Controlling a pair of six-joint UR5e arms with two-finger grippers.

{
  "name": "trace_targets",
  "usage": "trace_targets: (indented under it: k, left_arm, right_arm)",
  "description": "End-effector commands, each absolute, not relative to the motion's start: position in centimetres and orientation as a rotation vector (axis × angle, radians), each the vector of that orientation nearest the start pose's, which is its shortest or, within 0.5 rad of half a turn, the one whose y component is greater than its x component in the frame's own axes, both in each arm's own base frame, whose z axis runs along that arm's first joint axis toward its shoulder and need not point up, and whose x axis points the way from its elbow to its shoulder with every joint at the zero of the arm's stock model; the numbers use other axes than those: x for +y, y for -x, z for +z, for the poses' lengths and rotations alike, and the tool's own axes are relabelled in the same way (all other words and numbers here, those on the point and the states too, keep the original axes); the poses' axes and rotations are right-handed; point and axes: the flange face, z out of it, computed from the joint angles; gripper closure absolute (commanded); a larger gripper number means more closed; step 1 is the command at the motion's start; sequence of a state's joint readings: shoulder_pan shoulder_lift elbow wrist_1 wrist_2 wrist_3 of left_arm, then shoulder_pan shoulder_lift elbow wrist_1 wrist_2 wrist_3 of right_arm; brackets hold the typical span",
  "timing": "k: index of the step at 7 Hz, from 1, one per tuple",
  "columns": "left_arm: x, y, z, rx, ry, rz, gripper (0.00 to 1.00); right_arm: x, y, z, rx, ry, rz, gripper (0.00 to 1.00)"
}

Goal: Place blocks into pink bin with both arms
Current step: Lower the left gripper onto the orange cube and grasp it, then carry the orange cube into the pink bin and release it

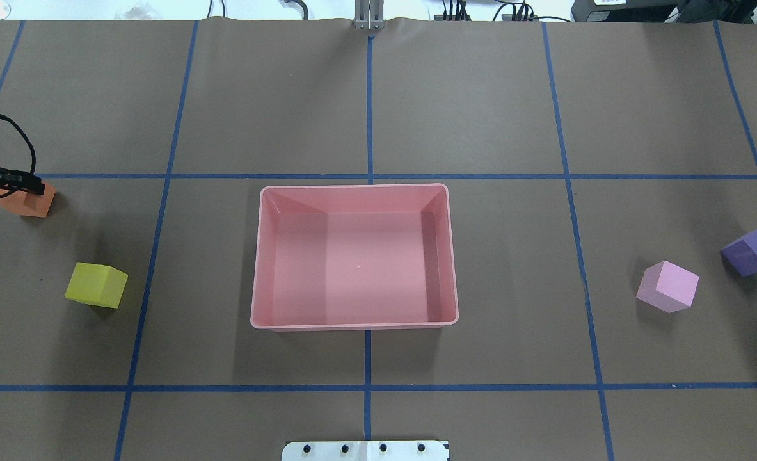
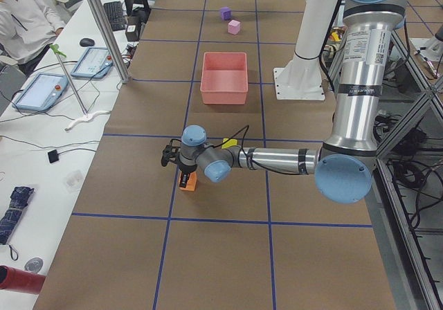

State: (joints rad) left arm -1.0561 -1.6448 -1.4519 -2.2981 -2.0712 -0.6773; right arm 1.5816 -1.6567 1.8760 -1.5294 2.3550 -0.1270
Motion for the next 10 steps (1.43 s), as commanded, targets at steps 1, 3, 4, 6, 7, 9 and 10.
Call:
trace_targets:
  k: [1,3,4,6,7,9,10]
  left_arm:
    - [-52.5,-20.3,51.8,0.820,-0.275,0.028,1.00]
    - [-52.5,-20.5,38.2,0.820,-0.244,-0.022,1.00]
    - [-51.6,-23.8,31.7,0.849,-0.207,-0.050,1.00]
    - [-48.3,-34.8,22.1,0.868,-0.163,-0.095,1.00]
    - [-45.2,-41.3,17.4,0.861,-0.142,-0.113,1.00]
    - [-42.6,-50.7,11.2,0.864,-0.107,-0.171,1.00]
    - [-41.9,-53.8,10.0,0.848,-0.114,-0.177,0.91]
  right_arm:
    - [-46.0,-6.8,54.3,-0.763,-0.300,-0.211,0.00]
    - [-46.0,-6.8,54.4,-0.764,-0.298,-0.209,0.00]
    - [-46.0,-6.8,54.4,-0.764,-0.297,-0.208,0.00]
    - [-46.0,-6.5,54.1,-0.794,-0.288,-0.188,0.00]
    - [-46.1,-5.7,53.5,-0.819,-0.275,-0.165,0.00]
    - [-46.3,-3.3,52.4,-0.836,-0.238,-0.134,0.01]
    - [-46.6,-1.4,51.2,-0.855,-0.249,-0.094,0.01]
